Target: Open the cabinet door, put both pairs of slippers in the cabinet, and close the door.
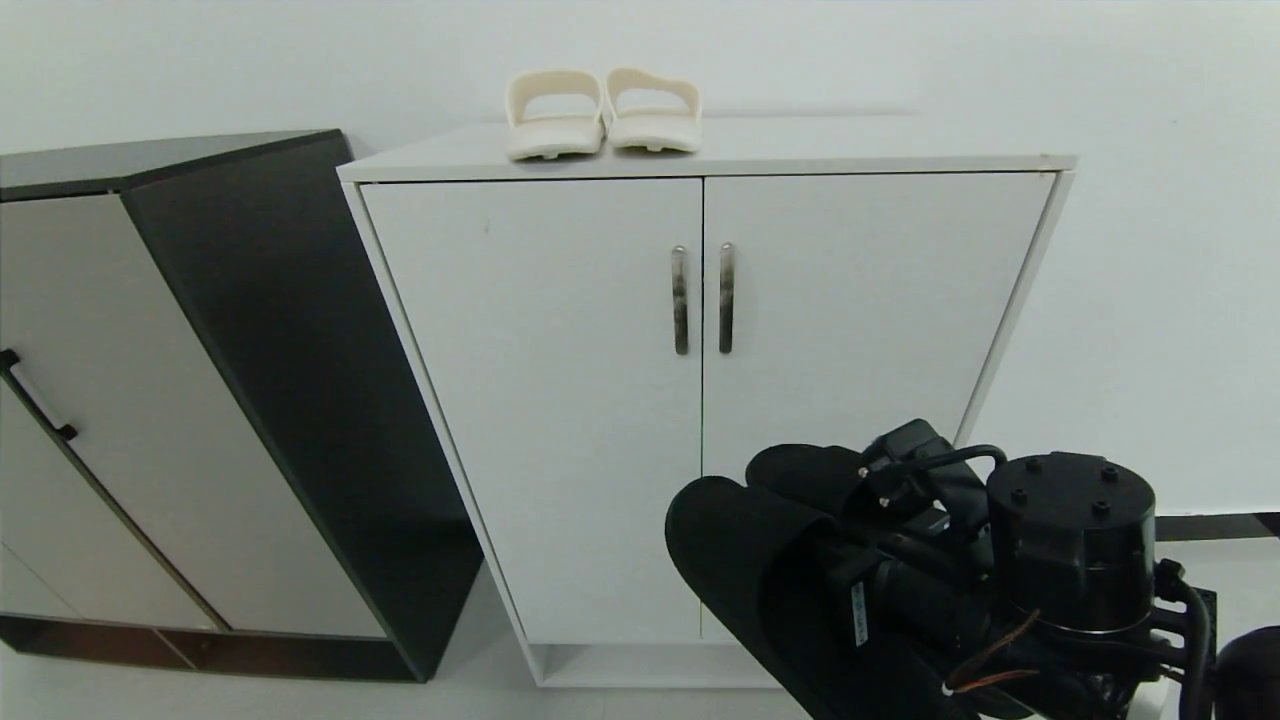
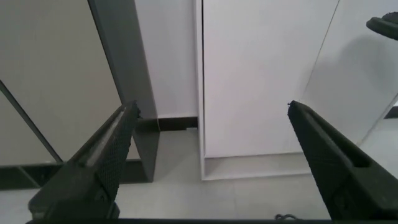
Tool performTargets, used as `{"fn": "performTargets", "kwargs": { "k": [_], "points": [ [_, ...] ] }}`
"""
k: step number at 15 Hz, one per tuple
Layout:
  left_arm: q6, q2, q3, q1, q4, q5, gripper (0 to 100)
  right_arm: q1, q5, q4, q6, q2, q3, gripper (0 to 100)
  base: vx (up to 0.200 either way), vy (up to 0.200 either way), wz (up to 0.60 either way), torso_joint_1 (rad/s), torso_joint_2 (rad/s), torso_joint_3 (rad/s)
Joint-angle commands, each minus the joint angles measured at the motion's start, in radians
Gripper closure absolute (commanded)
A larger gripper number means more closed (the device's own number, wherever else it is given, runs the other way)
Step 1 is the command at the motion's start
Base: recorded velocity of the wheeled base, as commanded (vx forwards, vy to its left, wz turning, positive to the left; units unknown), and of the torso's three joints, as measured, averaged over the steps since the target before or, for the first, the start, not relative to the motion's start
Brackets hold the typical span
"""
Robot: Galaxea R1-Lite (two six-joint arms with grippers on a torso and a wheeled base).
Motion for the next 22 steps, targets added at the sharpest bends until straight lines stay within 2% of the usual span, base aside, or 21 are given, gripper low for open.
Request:
{"fn": "performTargets", "kwargs": {
  "k": [1,2,3,4,6,7,8,9,10,11,12,13,14,15,17,19,21,22],
  "points": [
    [0.040,0.043,-0.018,0.000,-0.001,-0.004,0,0.000,-0.001,0.000,0.001,0.008,0.001,100,0.000,0.000,0.00,-0.022,0.35,0.330],
    [-0.007,0.167,-0.173,-0.003,-0.004,-0.016,0,-0.001,-0.001,0.000,0.001,0.008,0.001,100,0.000,0.000,0.00,-0.007,0.20,0.193],
    [-0.086,0.272,-0.294,-0.015,-0.004,-0.055,0,0.000,-0.001,0.000,-0.001,0.008,0.001,100,0.000,0.000,0.00,0.002,0.12,0.105],
    [-0.101,0.385,-0.379,-0.031,-0.004,-0.127,0,0.000,-0.001,0.000,-0.001,0.008,0.000,100,0.000,0.000,0.00,0.002,0.07,0.041],
    [-0.098,0.559,-0.469,-0.037,-0.030,-0.234,0,-0.001,-0.001,0.000,-0.001,0.005,0.001,100,0.000,0.000,0.00,0.000,0.00,0.000],
    [-0.084,0.668,-0.511,-0.051,-0.074,-0.328,0,0.000,-0.001,0.000,-0.001,0.005,0.003,100,0.000,0.000,0.00,0.000,0.00,0.000],
    [-0.059,0.780,-0.555,-0.067,-0.123,-0.391,0,0.000,0.002,0.000,-0.001,0.005,0.003,100,0.000,0.000,0.00,0.000,0.00,0.000],
    [-0.052,0.803,-0.564,-0.072,-0.133,-0.401,0,0.000,0.004,0.000,-0.001,0.005,0.003,100,0.000,0.000,0.00,0.000,0.00,0.000],
    [-0.038,0.968,-0.646,-0.198,-0.197,-0.434,0,0.000,0.009,0.000,-0.001,0.005,0.004,100,0.000,0.000,0.00,0.000,0.00,0.000],
    [-0.041,1.042,-0.686,-0.304,-0.219,-0.420,0,0.000,0.007,0.000,-0.001,0.003,0.006,100,0.000,0.000,0.00,0.000,0.00,0.000],
    [-0.040,1.100,-0.725,-0.393,-0.232,-0.369,0,0.000,0.009,0.000,-0.001,0.003,0.007,100,0.000,0.000,0.00,0.000,0.00,0.000],
    [-0.040,1.135,-0.753,-0.456,-0.238,-0.329,0,0.000,0.009,0.000,-0.001,0.005,0.009,100,0.000,0.000,0.00,0.000,0.00,0.000],
    [-0.043,1.217,-0.830,-0.588,-0.242,-0.253,0,0.000,0.012,0.000,0.001,0.011,0.018,100,0.000,0.000,0.00,0.000,0.00,0.000],
    [-0.044,1.260,-0.873,-0.638,-0.242,-0.228,0,0.000,0.015,0.000,-0.001,0.017,0.020,100,0.000,0.000,0.00,0.000,0.00,0.000],
    [-0.055,1.384,-0.971,-0.718,-0.242,-0.207,0,-0.001,0.015,0.000,-0.001,0.018,0.020,100,0.000,0.000,0.00,0.000,0.00,0.000],
    [-0.067,1.488,-1.063,-0.738,-0.243,-0.208,0,0.000,0.015,-0.002,-0.001,0.018,0.021,100,0.000,0.000,0.00,0.000,0.00,0.000],
    [-0.139,1.582,-1.155,-0.764,-0.292,-0.208,0,0.000,0.015,0.000,-0.001,0.018,0.020,100,0.000,0.000,0.00,0.000,0.00,0.000],
    [-0.158,1.603,-1.175,-0.767,-0.312,-0.208,0,0.000,0.015,0.000,-0.001,0.018,0.020,100,0.000,0.000,0.00,0.000,0.00,0.000]
  ]
}}
